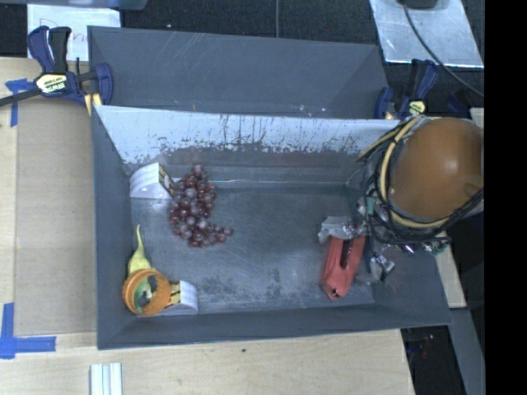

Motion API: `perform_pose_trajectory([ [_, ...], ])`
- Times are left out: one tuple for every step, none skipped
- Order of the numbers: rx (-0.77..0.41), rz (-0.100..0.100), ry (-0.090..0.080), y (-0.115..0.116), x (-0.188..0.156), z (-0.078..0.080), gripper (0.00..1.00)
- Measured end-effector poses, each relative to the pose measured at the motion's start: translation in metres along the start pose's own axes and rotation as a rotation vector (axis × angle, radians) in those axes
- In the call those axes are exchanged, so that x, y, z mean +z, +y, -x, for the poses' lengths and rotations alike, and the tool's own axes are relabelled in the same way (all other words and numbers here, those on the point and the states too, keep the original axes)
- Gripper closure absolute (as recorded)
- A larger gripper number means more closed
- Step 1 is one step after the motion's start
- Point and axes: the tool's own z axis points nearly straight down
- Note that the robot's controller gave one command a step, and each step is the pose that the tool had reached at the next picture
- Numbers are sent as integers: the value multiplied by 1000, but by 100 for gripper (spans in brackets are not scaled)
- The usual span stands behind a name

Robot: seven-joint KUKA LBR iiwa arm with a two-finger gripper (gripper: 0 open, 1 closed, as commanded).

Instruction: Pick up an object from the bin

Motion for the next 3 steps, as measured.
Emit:
perform_pose_trajectory([
  [-231,-8,-5,-11,29,17,0],
  [-144,-6,-8,-12,38,29,100],
  [-144,-6,-8,-12,38,29,100],
])
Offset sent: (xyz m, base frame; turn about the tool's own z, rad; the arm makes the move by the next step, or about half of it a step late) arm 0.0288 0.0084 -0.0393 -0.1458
